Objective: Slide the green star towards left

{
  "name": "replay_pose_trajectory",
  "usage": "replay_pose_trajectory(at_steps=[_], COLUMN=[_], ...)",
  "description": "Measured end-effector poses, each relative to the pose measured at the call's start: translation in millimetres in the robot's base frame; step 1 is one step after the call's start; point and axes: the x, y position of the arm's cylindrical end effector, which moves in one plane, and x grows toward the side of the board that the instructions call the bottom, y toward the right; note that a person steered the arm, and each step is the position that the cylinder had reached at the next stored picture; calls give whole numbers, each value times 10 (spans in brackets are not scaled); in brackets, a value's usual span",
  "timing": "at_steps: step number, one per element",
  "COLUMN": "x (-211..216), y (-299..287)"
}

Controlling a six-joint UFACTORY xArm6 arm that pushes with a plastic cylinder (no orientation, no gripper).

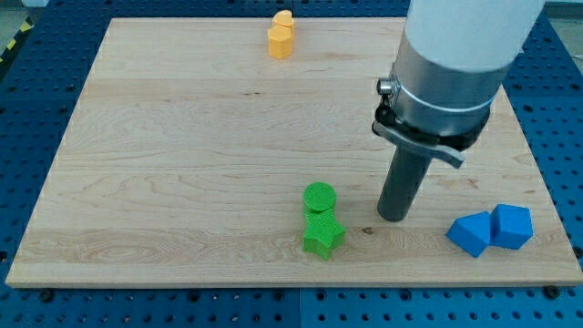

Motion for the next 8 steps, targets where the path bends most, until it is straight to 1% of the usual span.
replay_pose_trajectory(at_steps=[2,3,6,8], x=[246,419,367,359], y=[-192,-397,-387,-891])
